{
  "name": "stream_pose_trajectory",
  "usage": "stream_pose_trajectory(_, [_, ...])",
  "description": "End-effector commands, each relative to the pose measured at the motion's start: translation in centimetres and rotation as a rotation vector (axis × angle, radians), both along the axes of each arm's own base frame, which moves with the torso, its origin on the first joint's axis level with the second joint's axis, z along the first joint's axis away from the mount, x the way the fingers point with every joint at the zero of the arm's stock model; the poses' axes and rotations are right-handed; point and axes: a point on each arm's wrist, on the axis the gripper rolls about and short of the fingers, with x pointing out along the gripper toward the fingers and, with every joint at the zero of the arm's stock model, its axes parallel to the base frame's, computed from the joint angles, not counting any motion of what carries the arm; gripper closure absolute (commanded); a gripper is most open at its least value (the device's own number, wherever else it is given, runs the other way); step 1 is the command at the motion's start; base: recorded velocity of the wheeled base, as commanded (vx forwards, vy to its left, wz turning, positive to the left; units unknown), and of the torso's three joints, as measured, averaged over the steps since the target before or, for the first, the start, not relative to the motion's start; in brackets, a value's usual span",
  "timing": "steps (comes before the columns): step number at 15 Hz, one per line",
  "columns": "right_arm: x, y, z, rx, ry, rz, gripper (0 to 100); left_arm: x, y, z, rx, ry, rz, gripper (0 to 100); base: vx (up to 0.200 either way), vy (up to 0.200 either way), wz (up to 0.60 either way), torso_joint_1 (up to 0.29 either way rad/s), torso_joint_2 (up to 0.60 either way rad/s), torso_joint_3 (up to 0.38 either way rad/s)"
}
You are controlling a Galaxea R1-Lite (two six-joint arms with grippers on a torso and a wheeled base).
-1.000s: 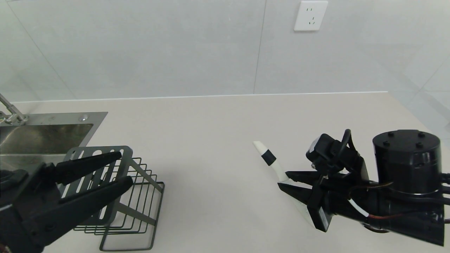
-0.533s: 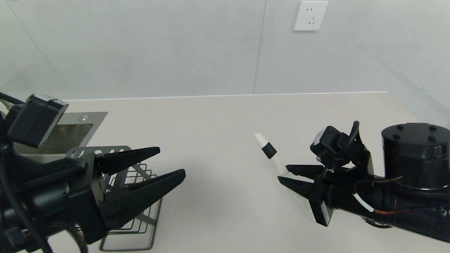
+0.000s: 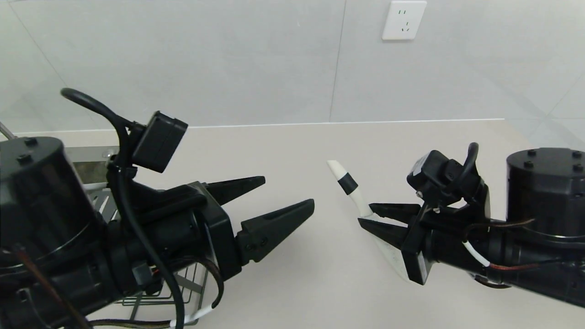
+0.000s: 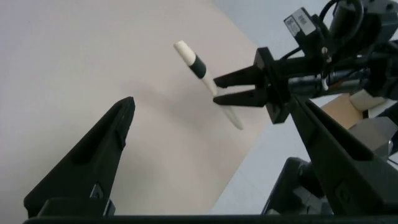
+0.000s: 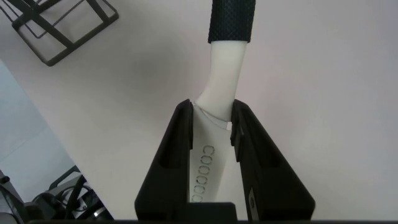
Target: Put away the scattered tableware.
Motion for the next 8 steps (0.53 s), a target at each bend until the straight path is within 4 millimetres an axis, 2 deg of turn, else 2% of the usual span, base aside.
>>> stream_pose_trajectory(1, [-0.2,0.2,1.1,0.032,-0.032,0.012,100,0.5,-1.3,-1.0,0.028,0.025,-0.019,0,0.000,0.000,0.00,0.000,0.00,0.000])
stream_pose_trajectory(3, [-0.3,0.2,1.4,0.038,-0.039,0.012,100,0.6,-1.7,-1.2,0.034,0.030,-0.028,0,0.000,0.000,0.00,0.000,0.00,0.000])
stream_pose_trajectory(8, [-0.6,0.0,1.7,0.051,-0.044,0.030,100,1.1,-4.8,-1.3,-0.010,-0.012,-0.059,0,0.000,0.000,0.00,0.000,0.00,0.000])
